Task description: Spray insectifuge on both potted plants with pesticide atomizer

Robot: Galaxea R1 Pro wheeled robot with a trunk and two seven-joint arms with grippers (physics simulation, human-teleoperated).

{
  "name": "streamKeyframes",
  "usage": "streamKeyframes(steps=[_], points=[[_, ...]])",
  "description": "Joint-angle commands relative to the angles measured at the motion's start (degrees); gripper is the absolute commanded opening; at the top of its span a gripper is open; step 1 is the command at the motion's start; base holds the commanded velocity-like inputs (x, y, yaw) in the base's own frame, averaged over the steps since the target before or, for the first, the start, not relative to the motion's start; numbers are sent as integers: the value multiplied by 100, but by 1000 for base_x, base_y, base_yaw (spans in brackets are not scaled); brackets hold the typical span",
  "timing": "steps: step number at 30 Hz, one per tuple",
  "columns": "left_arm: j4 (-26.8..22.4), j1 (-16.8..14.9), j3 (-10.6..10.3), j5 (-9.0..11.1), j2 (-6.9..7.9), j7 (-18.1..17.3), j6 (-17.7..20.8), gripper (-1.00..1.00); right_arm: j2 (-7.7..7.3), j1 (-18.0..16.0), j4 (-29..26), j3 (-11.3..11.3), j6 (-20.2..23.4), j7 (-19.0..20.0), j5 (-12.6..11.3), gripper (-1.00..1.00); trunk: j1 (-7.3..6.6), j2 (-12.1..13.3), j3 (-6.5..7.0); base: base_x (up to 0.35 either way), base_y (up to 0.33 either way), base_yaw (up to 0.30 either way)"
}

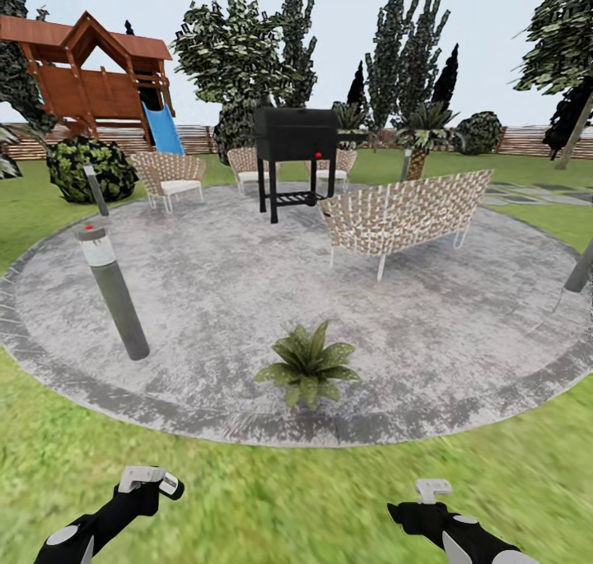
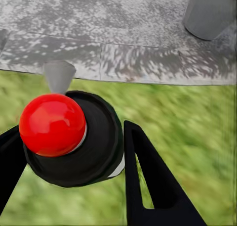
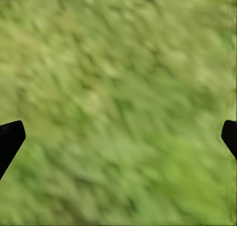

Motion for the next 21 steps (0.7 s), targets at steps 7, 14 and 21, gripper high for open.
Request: streamKeyframes(steps=[7,14,21], points=[[-6,-7,48,-60,-4,-35,-30,-100,-1,-3,6,48,-19,20,-60,100,-1,-2,60,0,-326,-2],[-6,-7,47,-60,-4,-35,-30,-100,5,-3,6,48,-19,21,-67,100,-1,-2,79,0,-329,-29],[-6,-7,46,-60,-4,-35,-30,-100,4,-3,6,48,-19,36,-69,100,-1,-2,107,0,-228,-209]])
